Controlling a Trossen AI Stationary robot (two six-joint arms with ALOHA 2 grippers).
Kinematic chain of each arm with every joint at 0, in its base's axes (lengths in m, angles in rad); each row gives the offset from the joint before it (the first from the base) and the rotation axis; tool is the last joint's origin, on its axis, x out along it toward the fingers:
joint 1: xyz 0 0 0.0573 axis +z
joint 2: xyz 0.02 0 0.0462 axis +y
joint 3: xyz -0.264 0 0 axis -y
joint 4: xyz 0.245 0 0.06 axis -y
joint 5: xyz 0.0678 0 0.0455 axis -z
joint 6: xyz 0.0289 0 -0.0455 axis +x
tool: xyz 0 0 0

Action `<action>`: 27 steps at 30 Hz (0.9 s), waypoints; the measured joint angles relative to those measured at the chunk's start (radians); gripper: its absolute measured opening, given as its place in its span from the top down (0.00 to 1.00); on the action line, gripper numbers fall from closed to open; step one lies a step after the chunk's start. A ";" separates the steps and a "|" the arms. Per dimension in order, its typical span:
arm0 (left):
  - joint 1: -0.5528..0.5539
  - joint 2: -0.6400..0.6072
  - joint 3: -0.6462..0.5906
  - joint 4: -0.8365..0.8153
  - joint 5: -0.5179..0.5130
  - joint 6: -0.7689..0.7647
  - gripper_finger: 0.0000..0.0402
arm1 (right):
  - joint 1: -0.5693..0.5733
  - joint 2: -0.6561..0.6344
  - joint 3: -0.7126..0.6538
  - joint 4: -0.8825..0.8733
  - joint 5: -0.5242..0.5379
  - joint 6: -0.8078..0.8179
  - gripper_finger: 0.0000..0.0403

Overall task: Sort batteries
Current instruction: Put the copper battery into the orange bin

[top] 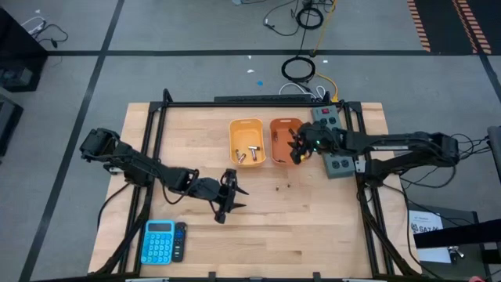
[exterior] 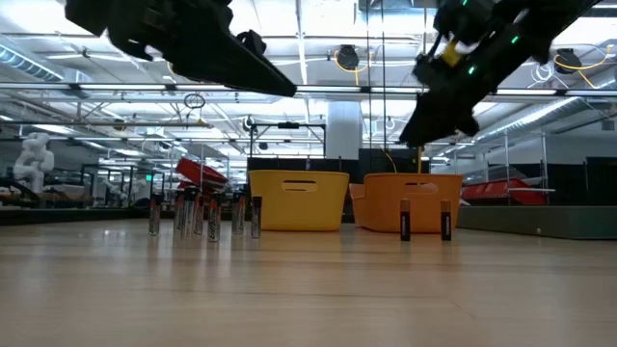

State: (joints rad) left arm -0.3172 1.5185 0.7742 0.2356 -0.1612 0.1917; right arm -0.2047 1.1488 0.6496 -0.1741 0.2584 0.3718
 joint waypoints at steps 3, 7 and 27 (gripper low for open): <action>-0.007 0.000 0.000 -0.031 -0.017 -0.002 0.52 | 0.143 -0.040 0.000 -0.039 0.086 0.047 0.66; -0.004 0.000 0.000 -0.033 -0.066 -0.002 0.52 | 0.333 -0.021 -0.006 -0.030 0.165 0.133 0.67; -0.012 -0.001 0.000 0.015 -0.128 -0.049 0.52 | 0.590 0.337 -0.026 0.085 0.348 0.275 0.67</action>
State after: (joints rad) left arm -0.3296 1.5173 0.7742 0.2503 -0.2890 0.1429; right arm 0.3855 1.4860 0.6235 -0.0887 0.6060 0.6468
